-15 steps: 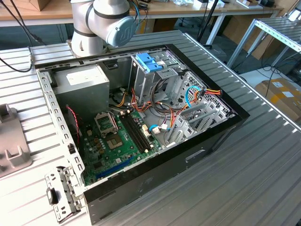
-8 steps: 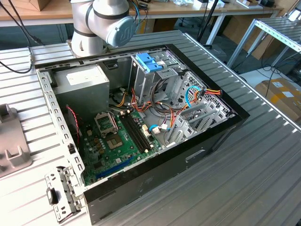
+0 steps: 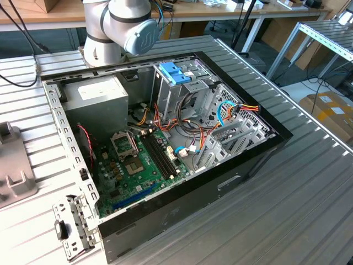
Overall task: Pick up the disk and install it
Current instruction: 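Pick up the disk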
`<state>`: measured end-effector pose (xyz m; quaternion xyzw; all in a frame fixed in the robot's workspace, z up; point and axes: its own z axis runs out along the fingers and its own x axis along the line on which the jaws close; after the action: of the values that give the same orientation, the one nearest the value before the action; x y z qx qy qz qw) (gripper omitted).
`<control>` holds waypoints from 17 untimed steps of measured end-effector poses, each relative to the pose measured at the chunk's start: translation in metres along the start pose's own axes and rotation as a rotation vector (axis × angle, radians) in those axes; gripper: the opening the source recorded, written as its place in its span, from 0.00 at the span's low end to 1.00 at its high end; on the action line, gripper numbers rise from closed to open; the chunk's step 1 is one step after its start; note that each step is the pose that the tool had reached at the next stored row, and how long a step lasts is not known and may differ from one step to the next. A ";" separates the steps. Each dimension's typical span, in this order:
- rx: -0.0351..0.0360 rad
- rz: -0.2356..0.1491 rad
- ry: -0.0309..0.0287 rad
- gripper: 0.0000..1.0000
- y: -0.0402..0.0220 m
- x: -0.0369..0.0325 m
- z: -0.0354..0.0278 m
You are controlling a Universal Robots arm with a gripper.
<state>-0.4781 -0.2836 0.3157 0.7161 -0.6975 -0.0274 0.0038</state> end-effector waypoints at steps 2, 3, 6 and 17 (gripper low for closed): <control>-0.0001 0.000 0.0000 0.55 0.0006 0.0001 0.0043; -0.0001 0.000 0.0001 0.55 0.0009 0.0001 0.0057; -0.0001 0.000 0.0000 0.55 0.0017 0.0003 0.0110; -0.0004 0.000 0.0001 0.55 0.0017 0.0008 0.0252</control>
<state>-0.4809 -0.2836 0.2906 0.7161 -0.6974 -0.0275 0.0040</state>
